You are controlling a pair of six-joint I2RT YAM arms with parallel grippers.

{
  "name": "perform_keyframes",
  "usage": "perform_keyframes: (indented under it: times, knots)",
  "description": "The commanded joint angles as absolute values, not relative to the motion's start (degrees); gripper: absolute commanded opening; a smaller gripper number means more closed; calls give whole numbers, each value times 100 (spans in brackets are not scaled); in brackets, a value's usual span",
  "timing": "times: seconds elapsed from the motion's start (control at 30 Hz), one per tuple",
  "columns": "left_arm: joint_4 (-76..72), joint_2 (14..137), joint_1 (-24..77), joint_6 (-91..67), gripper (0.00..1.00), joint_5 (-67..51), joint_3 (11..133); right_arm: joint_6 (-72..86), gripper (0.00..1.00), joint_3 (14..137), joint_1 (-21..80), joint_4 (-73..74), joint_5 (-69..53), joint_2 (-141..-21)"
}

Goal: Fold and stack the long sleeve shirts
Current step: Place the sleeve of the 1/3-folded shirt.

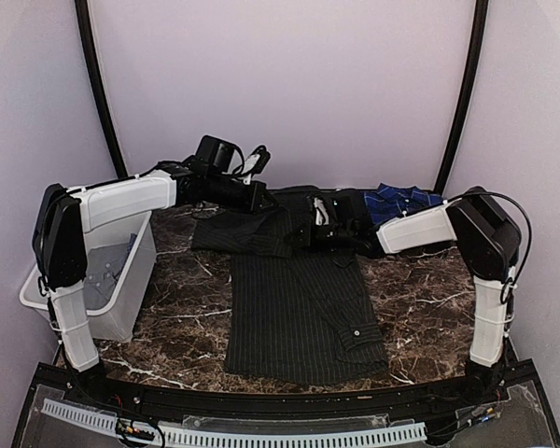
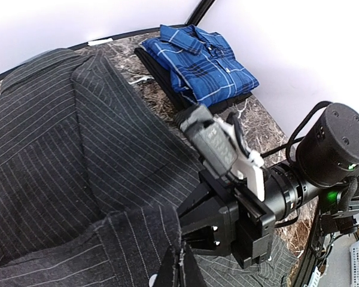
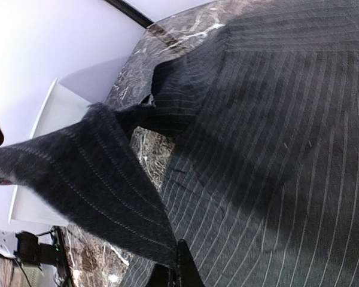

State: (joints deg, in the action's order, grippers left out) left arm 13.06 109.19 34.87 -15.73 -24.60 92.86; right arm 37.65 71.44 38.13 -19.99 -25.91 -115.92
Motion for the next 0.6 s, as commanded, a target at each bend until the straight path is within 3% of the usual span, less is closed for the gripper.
perform_keyframes:
  times: [0.0, 0.3, 0.37, 0.5, 0.57]
  knots:
    - [1064, 11128, 3742, -1668, 0, -2692, 9446, 4293, 0, 6545, 3826, -2290, -2442, -11018]
    - [684, 11893, 4156, -1910, 0, -2969, 9429, 5013, 0, 5575, 3802, -2307, -2278, -10640]
    - [581, 11989, 4190, -2043, 5, -3077, 9411, 5095, 0, 5560, 3782, -2227, -2247, -10704]
    - [548, 12002, 4188, -2114, 29, -2941, 9387, 5175, 2, 5411, 3747, -2428, -2316, -10800]
    - [620, 12001, 4165, -2107, 32, -2798, 9402, 5229, 6, 5314, 3713, -2703, -2428, -10882]
